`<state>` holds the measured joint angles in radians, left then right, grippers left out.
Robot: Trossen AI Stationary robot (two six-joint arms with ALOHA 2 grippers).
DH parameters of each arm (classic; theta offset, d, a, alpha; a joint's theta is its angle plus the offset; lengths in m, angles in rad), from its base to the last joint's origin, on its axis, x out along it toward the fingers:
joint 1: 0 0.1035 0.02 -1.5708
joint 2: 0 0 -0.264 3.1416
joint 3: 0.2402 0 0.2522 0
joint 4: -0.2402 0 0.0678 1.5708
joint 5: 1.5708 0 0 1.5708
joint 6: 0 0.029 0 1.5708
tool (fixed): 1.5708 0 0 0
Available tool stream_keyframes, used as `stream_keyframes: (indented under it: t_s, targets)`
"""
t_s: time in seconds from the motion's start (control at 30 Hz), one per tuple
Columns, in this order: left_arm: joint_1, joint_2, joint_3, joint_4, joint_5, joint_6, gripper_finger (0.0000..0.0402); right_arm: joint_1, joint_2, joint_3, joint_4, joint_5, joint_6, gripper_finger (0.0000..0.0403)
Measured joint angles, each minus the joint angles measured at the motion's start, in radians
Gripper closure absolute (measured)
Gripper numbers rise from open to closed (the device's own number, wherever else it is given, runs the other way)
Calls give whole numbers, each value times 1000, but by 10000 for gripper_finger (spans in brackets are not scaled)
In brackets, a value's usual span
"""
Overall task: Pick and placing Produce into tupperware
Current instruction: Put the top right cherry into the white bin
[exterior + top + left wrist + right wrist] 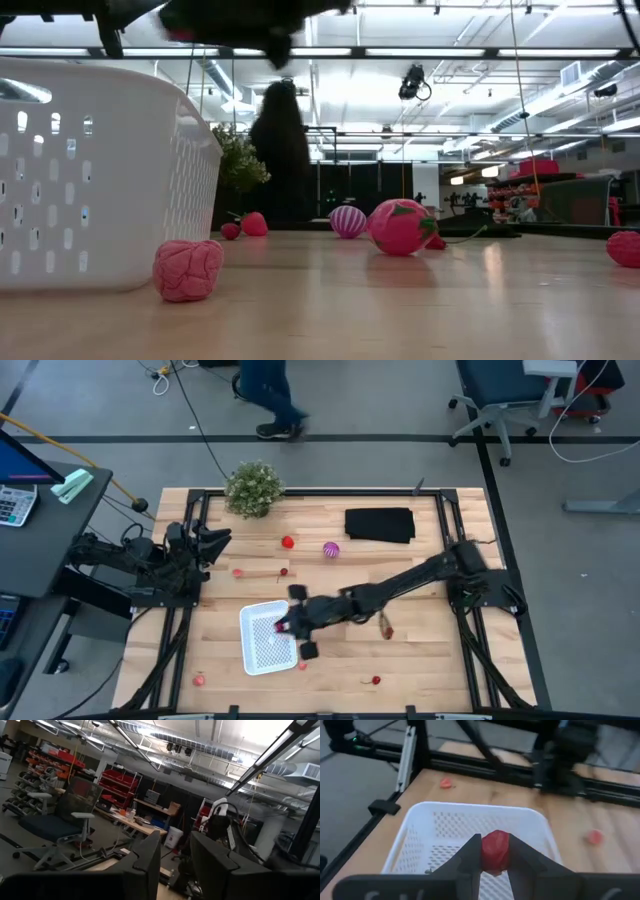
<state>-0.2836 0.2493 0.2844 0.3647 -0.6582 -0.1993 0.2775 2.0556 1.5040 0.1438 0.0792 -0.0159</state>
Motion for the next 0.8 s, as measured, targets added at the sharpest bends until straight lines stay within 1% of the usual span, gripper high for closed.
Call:
stream_keyframes:
  t_s: [0.1, 0.2, 0.33, 0.43, 0.57, 0.63, 0.8]
  targets:
    - [0, 0, 0, -5, 0, -5, 288, -1, 83, 137, -88, -18, -12, 313]
    - [0, 0, 0, -9, 0, -26, 289, -8, 155, 250, -226, -21, -12, 304]
    - [0, 0, 0, -39, 0, -28, 291, -18, 237, 336, -326, -21, -12, 283]
    - [0, 0, 0, -117, 0, -67, 290, -26, 271, 358, -327, -20, -12, 261]
    - [0, 0, 0, -226, 1, -166, 289, -39, 278, 351, -335, -21, -11, 228]
    - [0, 0, 0, -241, 2, -189, 291, -43, 259, 350, -367, -13, -11, 213]
    - [-1, -2, 0, -248, 61, -191, 290, -45, 137, 350, -411, 22, -65, 195]
